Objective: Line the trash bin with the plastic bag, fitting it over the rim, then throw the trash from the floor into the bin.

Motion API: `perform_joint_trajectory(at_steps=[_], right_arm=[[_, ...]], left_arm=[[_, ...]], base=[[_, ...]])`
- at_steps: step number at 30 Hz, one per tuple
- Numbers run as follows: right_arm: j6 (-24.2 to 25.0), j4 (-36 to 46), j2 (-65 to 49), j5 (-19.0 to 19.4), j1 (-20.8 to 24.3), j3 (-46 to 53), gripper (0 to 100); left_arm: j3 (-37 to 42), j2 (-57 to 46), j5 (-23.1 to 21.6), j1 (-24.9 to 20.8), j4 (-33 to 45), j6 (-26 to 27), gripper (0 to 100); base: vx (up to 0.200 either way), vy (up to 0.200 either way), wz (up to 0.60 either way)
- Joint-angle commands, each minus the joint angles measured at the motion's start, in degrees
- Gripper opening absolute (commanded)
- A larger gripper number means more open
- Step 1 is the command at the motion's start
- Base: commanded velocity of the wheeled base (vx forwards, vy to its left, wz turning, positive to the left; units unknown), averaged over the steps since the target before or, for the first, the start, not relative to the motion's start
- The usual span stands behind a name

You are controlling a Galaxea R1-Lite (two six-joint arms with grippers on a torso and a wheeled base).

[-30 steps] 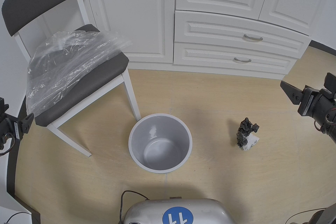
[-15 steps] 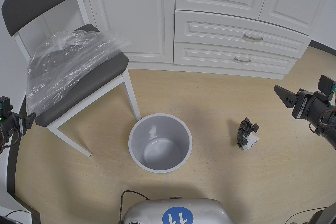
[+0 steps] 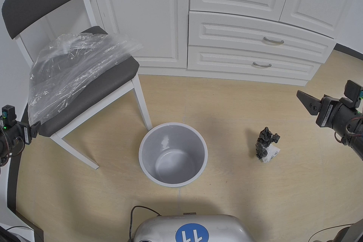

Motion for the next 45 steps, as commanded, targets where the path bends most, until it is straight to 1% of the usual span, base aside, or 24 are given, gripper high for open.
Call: perform_joint_trajectory(at_steps=[1,10,14,15,17,18,22,25,26,30,35,36,37,38,39,40,41,42,44,45], right_arm=[[0.5,0.0,0.2,0.0,-0.1,0.1,100],[0.9,0.0,0.4,0.1,-0.1,0.1,100],[0.9,0.0,0.2,0.1,-0.1,0.1,100],[0.9,0.0,0.2,0.1,-0.1,0.1,100],[0.9,0.0,0.1,0.1,-0.1,0.1,100],[0.9,0.0,0.1,0.1,-0.1,0.1,100],[0.8,-0.1,-0.1,0.1,-0.1,0.0,100],[0.9,-0.1,-0.2,0.1,-0.1,0.0,100],[0.8,-0.1,-0.3,0.1,-0.1,0.0,100],[0.9,-0.1,-0.3,0.1,-0.1,0.0,100],[0.8,-0.1,-0.3,0.1,-0.1,0.0,100],[0.9,-0.1,-0.3,0.1,-0.1,-0.1,100],[0.9,-0.1,-0.3,0.1,-0.1,-0.1,100],[0.9,-0.1,-0.3,0.1,-0.1,-0.1,100],[0.9,-0.1,-0.2,0.1,-0.1,-0.1,100],[0.9,-0.1,-0.2,0.1,-0.1,-0.1,100],[1.0,-0.1,-0.1,0.1,-0.1,-0.1,100],[1.0,-0.1,-0.1,0.1,-0.1,0.0,100],[1.0,-0.1,0.0,0.1,0.1,0.0,100],[1.0,-0.1,0.0,0.1,0.1,0.0,100]], left_arm=[[0.1,2.8,0.1,1.1,-1.5,0.0,100],[-0.6,5.7,0.1,2.5,-4.2,-0.4,100],[-0.4,8.0,0.0,2.5,-8.6,-2.1,100],[-0.4,8.1,0.0,2.5,-8.8,-2.1,100],[-0.2,10.5,0.0,2.5,-12.7,-2.3,100],[-0.2,10.5,0.0,2.5,-12.7,-2.3,100],[0.1,15.1,0.0,2.5,-19.9,-2.3,100],[0.2,16.3,0.0,2.5,-21.9,-2.5,100],[0.2,16.8,-0.1,2.5,-23.0,-3.3,100],[0.8,16.9,-0.7,2.6,-24.3,-5.0,100],[0.3,18.2,-0.6,2.6,-25.1,-5.4,100],[0.1,19.6,-0.6,2.5,-27.4,-5.6,100],[0.1,19.6,-0.6,2.5,-27.4,-5.6,100],[-0.3,21.6,-0.5,2.5,-30.9,-6.7,100],[-0.4,21.7,-0.5,2.5,-31.1,-6.8,100],[-0.6,23.4,-0.5,2.4,-35.0,-7.9,100],[-0.6,24.5,-0.6,2.3,-37.3,-8.8,100],[-0.6,24.7,-0.6,2.3,-37.6,-8.9,100],[-1.3,27.3,-0.7,2.2,-43.0,-10.7,100],[-1.3,27.3,-0.7,2.2,-43.0,-10.7,100]], base=[[0.000,0.000,0.00],[0.000,0.000,0.00],[0.000,0.000,0.00],[0.000,0.000,0.00],[0.000,0.000,0.00],[0.000,0.000,0.00],[0.000,0.000,0.00],[0.000,0.000,0.00],[0.000,0.000,0.00],[0.000,0.000,0.00],[0.000,0.000,0.00],[0.000,0.000,0.00],[0.000,0.000,0.00],[0.000,0.000,0.00],[0.000,0.000,0.00],[0.000,0.000,0.00],[0.000,0.000,0.00],[0.000,0.000,0.00],[0.000,0.000,0.00],[0.000,0.000,0.00]])
